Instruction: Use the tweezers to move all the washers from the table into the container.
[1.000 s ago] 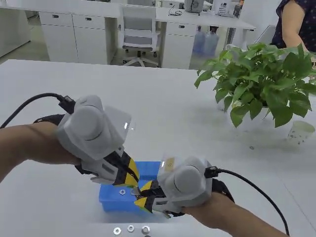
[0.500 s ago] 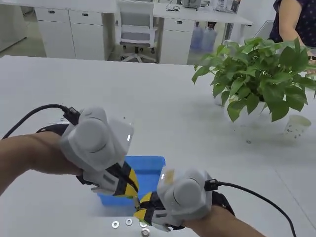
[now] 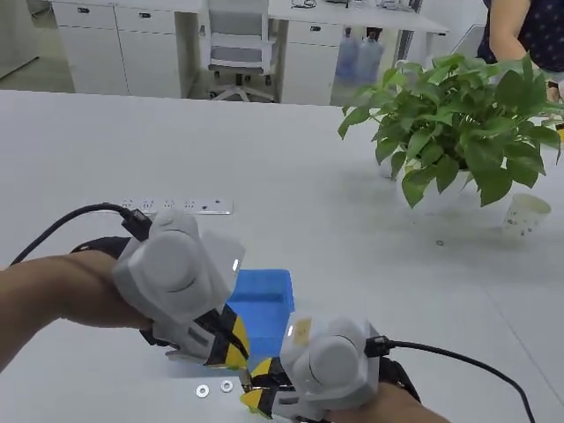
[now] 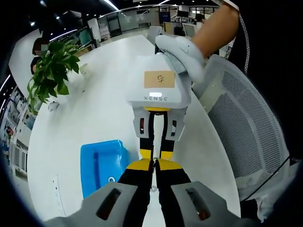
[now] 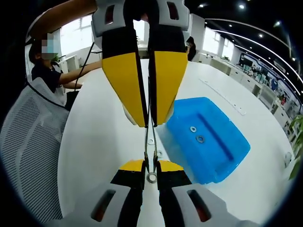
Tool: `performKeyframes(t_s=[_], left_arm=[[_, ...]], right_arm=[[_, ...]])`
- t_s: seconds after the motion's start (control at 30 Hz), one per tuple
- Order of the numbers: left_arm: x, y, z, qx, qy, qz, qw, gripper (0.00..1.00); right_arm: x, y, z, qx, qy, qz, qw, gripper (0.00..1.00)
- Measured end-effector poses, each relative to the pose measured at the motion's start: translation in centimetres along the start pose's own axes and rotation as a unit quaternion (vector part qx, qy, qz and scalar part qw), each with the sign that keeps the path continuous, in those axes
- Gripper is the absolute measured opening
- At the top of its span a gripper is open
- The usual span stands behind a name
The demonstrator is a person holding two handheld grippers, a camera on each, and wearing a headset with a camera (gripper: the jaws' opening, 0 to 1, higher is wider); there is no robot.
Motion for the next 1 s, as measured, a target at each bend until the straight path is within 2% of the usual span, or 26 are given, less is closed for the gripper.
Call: performKeyframes(t_s=[0.33, 0.73, 1.0], left_arm=[[0.7, -1.0, 0.2, -0.002, -0.001, 0.013, 0.9999, 0.06], [0.7, -1.9, 0.5, -0.009, -0.005, 0.016, 0.9998, 0.06], [0.5, -1.9, 0.0, -0.002, -0.006, 0.015, 0.9999, 0.06]], right_arm=[[-0.6, -0.3, 1.0, -0.006, -0.007, -0.005, 0.9999, 0.11], [-0.6, -0.5, 1.8, -0.014, -0.01, -0.009, 0.9998, 0.11], [-0.4, -0.5, 1.6, -0.011, -0.011, -0.009, 0.9998, 0.12]])
Point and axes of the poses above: the centre of the closed fingertips' face, and the gripper's own axes: y roughly backward along the fingers, x roughly to its right, z roughly out of its underside, the point moved 1 cm from there along y, roughly backward along the fingers, and after that the axes turned 3 degrees about z, right-handed, at the moved point
